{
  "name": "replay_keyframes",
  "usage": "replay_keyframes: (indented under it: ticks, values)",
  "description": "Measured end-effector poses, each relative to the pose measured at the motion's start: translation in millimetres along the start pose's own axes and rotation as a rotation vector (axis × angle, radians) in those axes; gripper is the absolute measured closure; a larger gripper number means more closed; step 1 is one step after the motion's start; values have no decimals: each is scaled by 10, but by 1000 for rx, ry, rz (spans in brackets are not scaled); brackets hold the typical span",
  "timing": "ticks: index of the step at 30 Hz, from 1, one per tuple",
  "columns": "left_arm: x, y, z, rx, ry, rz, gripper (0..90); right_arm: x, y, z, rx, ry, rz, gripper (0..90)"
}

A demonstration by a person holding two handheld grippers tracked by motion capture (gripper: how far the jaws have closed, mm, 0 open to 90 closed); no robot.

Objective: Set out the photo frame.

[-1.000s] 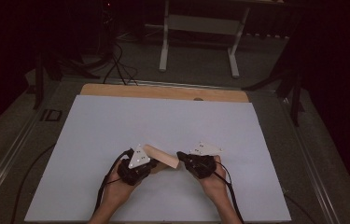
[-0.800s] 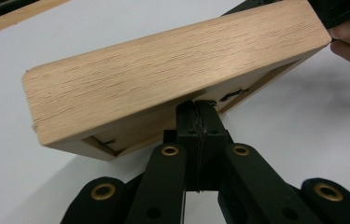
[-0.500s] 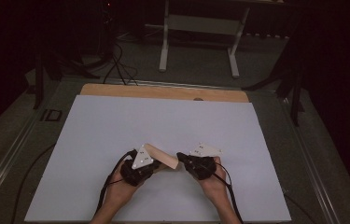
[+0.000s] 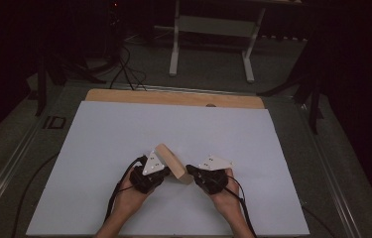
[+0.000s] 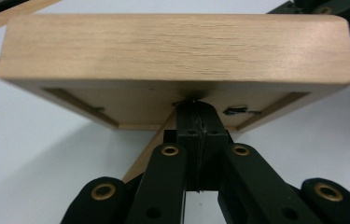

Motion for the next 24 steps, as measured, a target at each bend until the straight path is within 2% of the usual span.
replay_keyframes:
  ticks: [24]
  values:
    - [112,97,-6,-1,-1,2,898,141,32,-13,14,-32,-32,899]
Point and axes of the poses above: each handheld gripper's, and its own axes: y roughly forward along the jaws, z roughly out of its underside, x roughly to its left, the point moved 7 cm from there along y, roughly forward along the jaws, and after that the axes turned 11 degrees about -x, right-handed, at the moved point
